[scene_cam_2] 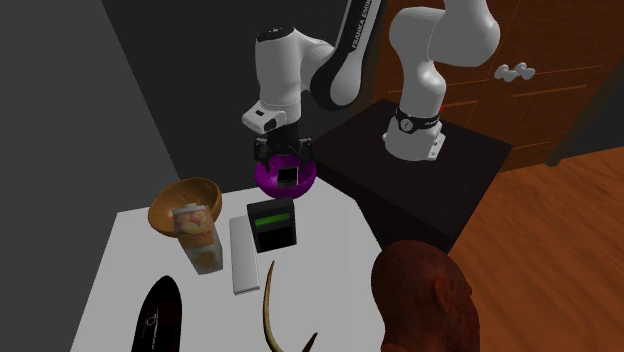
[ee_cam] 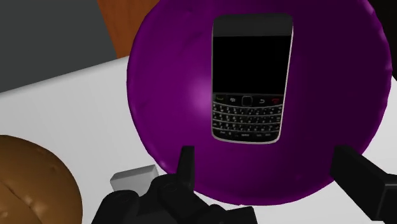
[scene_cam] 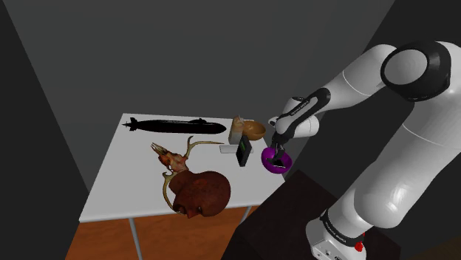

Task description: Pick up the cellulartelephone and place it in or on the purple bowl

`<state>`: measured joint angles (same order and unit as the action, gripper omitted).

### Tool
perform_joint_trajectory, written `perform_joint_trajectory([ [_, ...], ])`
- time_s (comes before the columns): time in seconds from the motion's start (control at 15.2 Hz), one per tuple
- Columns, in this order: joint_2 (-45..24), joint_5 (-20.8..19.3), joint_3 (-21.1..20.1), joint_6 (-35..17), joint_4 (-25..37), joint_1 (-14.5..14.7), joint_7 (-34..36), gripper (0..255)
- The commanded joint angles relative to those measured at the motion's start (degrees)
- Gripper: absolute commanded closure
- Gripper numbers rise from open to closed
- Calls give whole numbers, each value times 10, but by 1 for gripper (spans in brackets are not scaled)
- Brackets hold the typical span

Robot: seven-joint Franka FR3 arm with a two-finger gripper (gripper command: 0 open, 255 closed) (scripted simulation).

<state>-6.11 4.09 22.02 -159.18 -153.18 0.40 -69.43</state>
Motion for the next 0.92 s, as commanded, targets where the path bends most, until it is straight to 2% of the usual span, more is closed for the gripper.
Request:
perform_joint_trajectory([
  [0.0,0,0,0,0,0,0,0,0],
  [0.07,0,0,0,0,0,0,0,0],
  [0.2,51,-51,17,45,-2,7,36,0],
  [0.33,94,-85,20,87,0,5,61,0],
  [0.86,94,-85,18,87,0,3,61,0],
])
